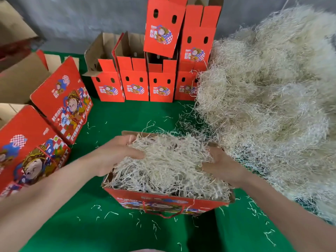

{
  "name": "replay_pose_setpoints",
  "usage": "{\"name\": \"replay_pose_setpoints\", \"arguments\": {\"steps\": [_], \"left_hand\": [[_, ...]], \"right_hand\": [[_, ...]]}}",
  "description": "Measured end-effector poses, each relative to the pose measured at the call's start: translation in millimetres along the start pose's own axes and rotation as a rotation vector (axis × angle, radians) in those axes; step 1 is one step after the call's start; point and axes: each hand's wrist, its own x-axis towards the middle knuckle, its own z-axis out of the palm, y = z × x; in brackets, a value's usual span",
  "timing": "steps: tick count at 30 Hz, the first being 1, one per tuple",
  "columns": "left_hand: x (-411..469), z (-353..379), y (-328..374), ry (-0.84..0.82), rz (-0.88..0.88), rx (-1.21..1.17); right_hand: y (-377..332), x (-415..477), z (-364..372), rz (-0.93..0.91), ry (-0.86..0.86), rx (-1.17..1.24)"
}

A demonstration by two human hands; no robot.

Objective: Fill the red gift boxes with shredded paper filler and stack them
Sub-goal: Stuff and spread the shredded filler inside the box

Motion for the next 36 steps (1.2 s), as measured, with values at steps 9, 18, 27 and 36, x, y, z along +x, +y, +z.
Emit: {"name": "replay_pose_setpoints", "arguments": {"steps": [9, 18, 27, 36], "left_hand": [[3.5, 25.8, -0.9, -0.211, -0.056, 0.069], [-2.5, -17.6, 6.1, -0.036, 0.090, 0.869], [11.4, 45.4, 5.0, -0.291, -0.077, 0.190], [11.5, -2.6, 4.7, -0.118, 0.093, 0.973]], "right_hand": [[-34.6, 22.6, 46.9, 0.019, -0.191, 0.101], [-9.0, 13.6, 6.6, 0.126, -0.158, 0.056], [-40.4, 23.3, 40.6, 0.086, -0.199, 0.294], [-6.6, 6.6, 11.5, 0.101, -0.175, -0.027]]}}
